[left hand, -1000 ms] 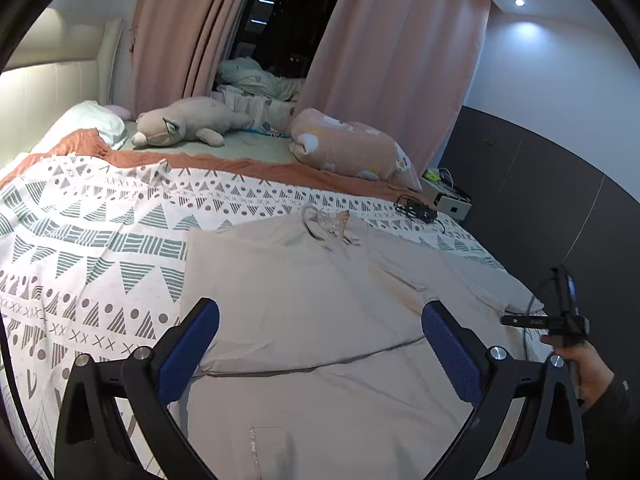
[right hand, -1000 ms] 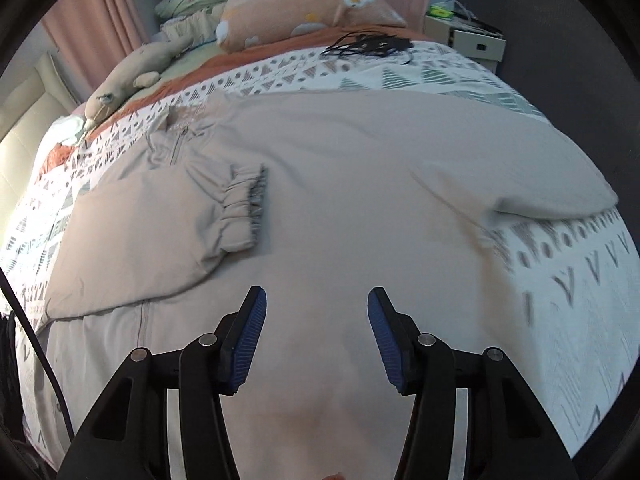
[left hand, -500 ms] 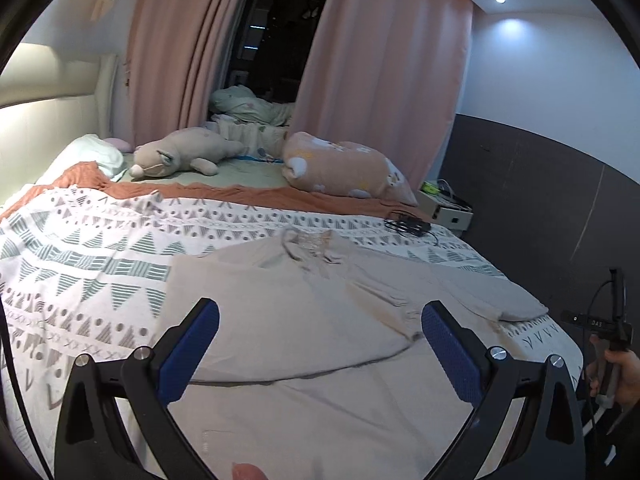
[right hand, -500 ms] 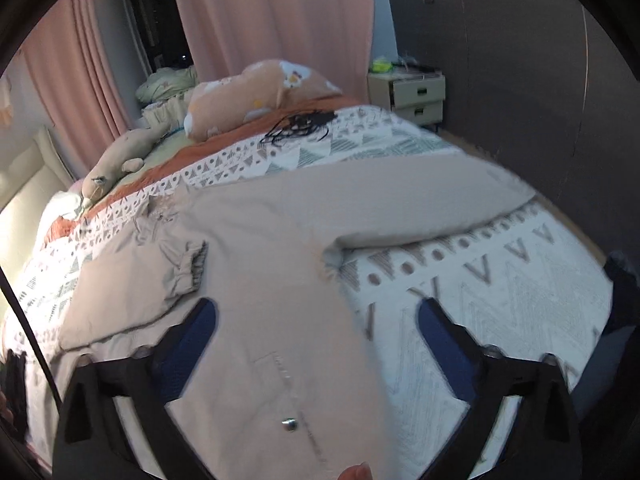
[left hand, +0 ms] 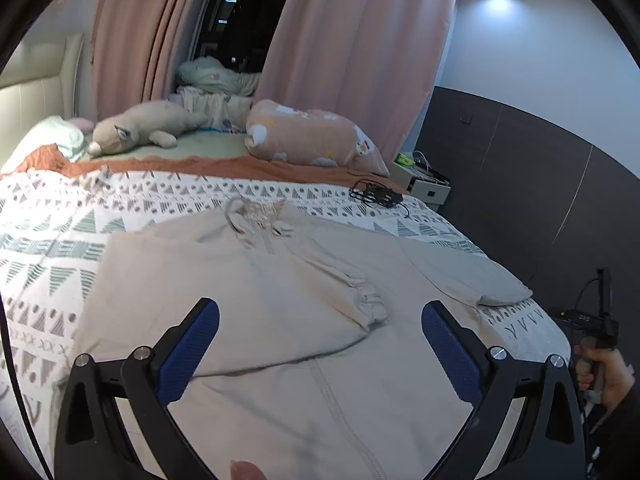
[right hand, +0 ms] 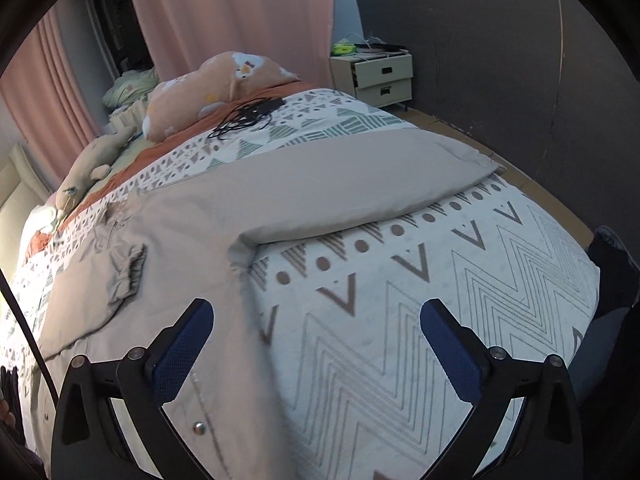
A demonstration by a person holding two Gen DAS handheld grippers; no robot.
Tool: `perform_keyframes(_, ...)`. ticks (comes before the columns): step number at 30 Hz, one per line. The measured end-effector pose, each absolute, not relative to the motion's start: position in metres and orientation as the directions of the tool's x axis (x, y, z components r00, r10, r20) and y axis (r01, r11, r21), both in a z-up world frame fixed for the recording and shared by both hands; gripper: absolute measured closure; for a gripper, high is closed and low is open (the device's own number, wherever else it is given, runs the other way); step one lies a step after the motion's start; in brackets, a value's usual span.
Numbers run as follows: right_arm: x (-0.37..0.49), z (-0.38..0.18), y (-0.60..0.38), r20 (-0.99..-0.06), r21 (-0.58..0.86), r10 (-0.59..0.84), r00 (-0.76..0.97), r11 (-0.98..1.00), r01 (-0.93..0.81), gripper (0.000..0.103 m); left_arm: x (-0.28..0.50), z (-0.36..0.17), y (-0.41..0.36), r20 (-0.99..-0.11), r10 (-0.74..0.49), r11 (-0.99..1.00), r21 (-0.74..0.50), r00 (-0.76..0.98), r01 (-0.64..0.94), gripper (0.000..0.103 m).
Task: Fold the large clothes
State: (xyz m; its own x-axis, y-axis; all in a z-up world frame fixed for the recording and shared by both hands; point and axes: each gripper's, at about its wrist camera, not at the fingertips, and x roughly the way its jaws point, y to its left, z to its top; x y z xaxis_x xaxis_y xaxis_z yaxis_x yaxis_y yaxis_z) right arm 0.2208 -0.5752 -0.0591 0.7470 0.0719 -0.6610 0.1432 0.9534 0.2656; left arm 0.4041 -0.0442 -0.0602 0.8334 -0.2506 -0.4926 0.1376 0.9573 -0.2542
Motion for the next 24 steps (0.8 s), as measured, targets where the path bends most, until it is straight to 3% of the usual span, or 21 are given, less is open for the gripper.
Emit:
perform_keyframes(5, 0.243, -0.078, -0.602, -0.662, 0.341, 0.101, 0.743, 0.923, 0.179, 0.001, 0.414, -0.076, -0.048, -0.507, -0.209, 0.973, -0.197, 0.836, 0.124, 0.0)
perform_keyframes(7, 0.26, -0.089, -0.616, -0.664, 0.38, 0.128, 0.737, 0.906, 0.185, 0.013, 0.42, -0.085, -0.048, -0.513, -0.182, 0.98, -0.169, 0.839, 0.109, 0.0)
perform_keyframes(9, 0.281, -0.099, -0.622, -0.667, 0.421, 0.156, 0.729, 0.886, 0.195, 0.02, 0.426, -0.092, -0.047, -0.522, -0.164, 0.983, -0.156, 0.837, 0.096, 0.0)
perform_keyframes(12, 0.305, -0.11, -0.638, -0.659, 0.467, 0.172, 0.732, 0.857, 0.219, 0.022, 0.433, -0.1, -0.044, -0.529, -0.173, 0.981, -0.166, 0.831, 0.099, 0.0)
perform_keyframes(16, 0.329, -0.124, -0.664, -0.647, 0.536, 0.194, 0.738, 0.804, 0.258, 0.039, 0.439, -0.115, -0.043, -0.534, -0.194, 0.976, -0.185, 0.823, 0.11, 0.0)
perform_keyframes(21, 0.357, -0.138, -0.676, -0.658, 0.556, 0.204, 0.725, 0.78, 0.286, 0.049, 0.449, -0.129, -0.039, -0.568, -0.182, 0.974, -0.216, 0.802, 0.068, 0.0)
perform_keyframes(24, 0.364, -0.144, -0.686, -0.639, 0.588, 0.204, 0.741, 0.751, 0.3, 0.05, 0.453, -0.13, -0.037, -0.566, -0.19, 0.971, -0.231, 0.802, 0.066, 0.0)
